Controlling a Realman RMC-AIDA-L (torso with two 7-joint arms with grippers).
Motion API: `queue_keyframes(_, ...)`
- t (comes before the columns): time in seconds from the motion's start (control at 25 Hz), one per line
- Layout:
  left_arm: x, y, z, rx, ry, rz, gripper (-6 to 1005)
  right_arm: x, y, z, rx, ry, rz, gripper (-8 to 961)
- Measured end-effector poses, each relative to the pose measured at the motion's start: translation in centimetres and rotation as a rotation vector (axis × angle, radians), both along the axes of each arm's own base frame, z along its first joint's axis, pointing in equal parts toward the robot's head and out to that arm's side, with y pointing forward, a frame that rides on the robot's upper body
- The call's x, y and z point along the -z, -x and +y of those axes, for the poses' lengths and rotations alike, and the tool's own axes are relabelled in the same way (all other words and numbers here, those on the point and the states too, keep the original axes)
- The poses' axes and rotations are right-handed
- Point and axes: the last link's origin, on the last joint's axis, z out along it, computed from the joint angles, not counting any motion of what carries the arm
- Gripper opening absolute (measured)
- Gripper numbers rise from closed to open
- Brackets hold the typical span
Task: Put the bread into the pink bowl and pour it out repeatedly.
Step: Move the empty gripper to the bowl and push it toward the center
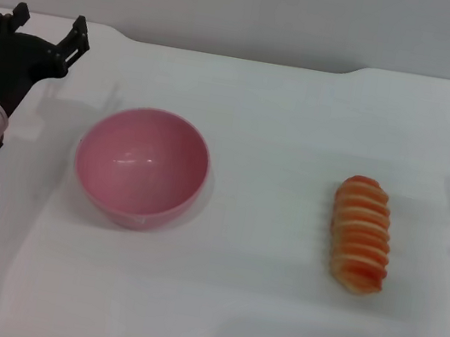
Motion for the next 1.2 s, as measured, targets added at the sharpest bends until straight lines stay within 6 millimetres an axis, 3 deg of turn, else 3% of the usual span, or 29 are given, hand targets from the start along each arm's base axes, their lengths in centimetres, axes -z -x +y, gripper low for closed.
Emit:
queue_keyframes(0.88, 0.7, -0.6, -0.4, 0.013, 0.030, -0.006, 857, 0.4, -0.3, 0.2, 0.016, 0.036, -0.006, 763)
queue_keyframes(1.0, 0.5, -1.3, -0.5, -0.006, 0.053, -0.021, 856, 0.5, -0.3, 0.2, 0.019, 0.042, -0.004, 762)
queue_keyframes(1.2, -0.9, -4.2, -0.5, -0.046, 0.148, 0.010, 855, 0.6, -0.4, 0.2, 0.025, 0.049, -0.002, 762)
